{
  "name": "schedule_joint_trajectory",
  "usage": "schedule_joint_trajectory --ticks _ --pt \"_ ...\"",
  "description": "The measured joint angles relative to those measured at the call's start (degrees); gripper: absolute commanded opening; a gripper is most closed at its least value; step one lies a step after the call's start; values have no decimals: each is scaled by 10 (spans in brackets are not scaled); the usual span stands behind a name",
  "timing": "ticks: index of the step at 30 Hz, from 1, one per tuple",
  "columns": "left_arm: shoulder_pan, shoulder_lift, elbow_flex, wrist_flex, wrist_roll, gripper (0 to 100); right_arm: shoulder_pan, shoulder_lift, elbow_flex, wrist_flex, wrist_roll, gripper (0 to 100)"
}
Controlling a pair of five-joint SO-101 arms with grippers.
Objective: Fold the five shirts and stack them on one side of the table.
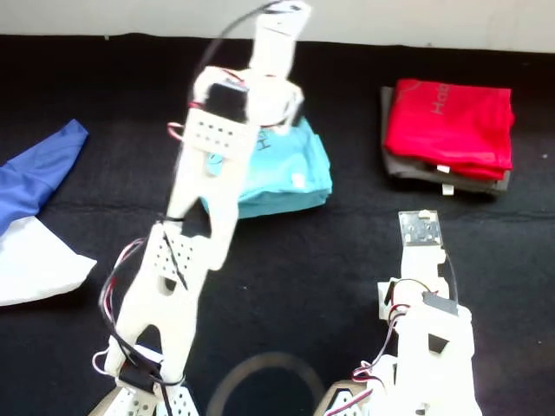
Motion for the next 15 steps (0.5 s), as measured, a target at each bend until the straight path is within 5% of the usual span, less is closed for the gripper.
schedule_joint_trajectory --ticks 7,15 --pt "20 93 40 43 0 9 0 0 0 0 0 6" --pt "130 135 14 67 2 9 0 0 0 -2 0 6"
